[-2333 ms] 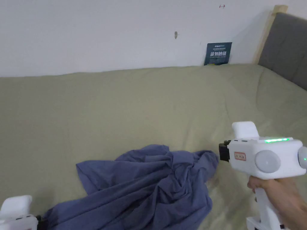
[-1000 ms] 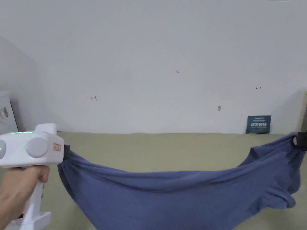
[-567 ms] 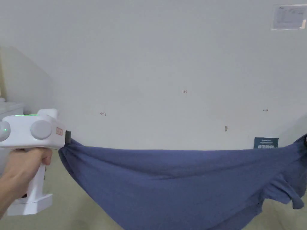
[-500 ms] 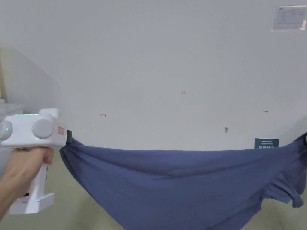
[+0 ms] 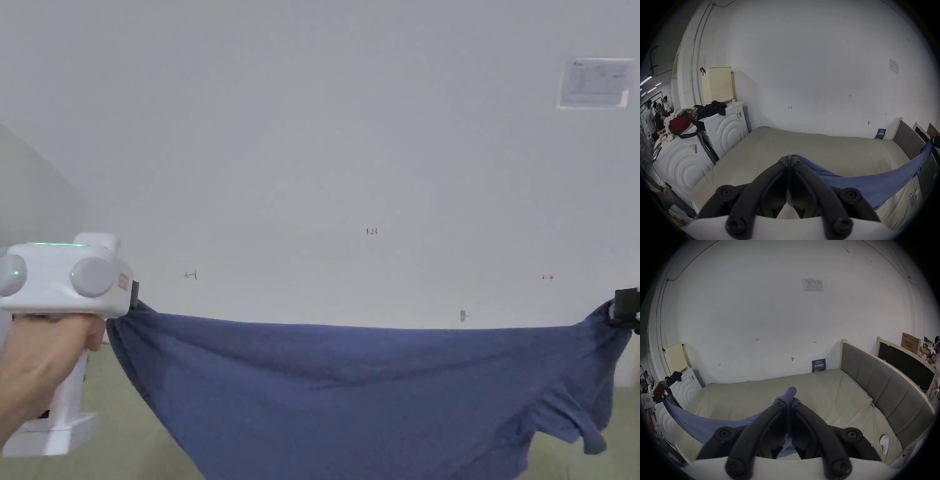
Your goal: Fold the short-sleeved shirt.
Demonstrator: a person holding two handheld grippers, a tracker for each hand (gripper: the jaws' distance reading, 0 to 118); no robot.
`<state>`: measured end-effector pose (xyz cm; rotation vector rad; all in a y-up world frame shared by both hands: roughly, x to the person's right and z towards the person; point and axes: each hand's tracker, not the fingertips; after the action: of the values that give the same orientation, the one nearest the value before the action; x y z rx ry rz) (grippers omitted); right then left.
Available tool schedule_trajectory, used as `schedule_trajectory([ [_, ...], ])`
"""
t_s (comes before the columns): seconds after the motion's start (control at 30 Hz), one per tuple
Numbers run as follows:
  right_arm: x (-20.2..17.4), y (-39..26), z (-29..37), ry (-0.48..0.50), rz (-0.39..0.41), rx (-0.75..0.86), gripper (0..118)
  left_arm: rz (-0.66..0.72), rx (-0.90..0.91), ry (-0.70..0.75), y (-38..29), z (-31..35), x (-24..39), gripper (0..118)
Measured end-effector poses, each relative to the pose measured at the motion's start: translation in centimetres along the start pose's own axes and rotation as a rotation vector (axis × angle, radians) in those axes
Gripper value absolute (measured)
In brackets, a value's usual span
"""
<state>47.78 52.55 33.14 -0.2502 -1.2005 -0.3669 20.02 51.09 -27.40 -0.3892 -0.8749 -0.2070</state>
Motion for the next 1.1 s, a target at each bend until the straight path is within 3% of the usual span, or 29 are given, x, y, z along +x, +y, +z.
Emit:
schedule_trajectory([
  [0.63, -2.1, 6.3, -13.9, -0.039, 0.025, 0.044, 6, -0.036, 0.020, 0.071, 5.5, -13.1, 5.6, 1],
  [0.87, -0.8, 1.0, -17.3, -0.062, 0.060, -0.036, 6, -0.048, -0.070, 0.053, -0.2, -17.5, 6.4, 1],
  [1.1, 2.0, -9.2, -15.2, -0.046, 0.024, -0.155, 6, -0.068, -0.203, -0.006, -10.5, -17.5, 5.3, 1],
])
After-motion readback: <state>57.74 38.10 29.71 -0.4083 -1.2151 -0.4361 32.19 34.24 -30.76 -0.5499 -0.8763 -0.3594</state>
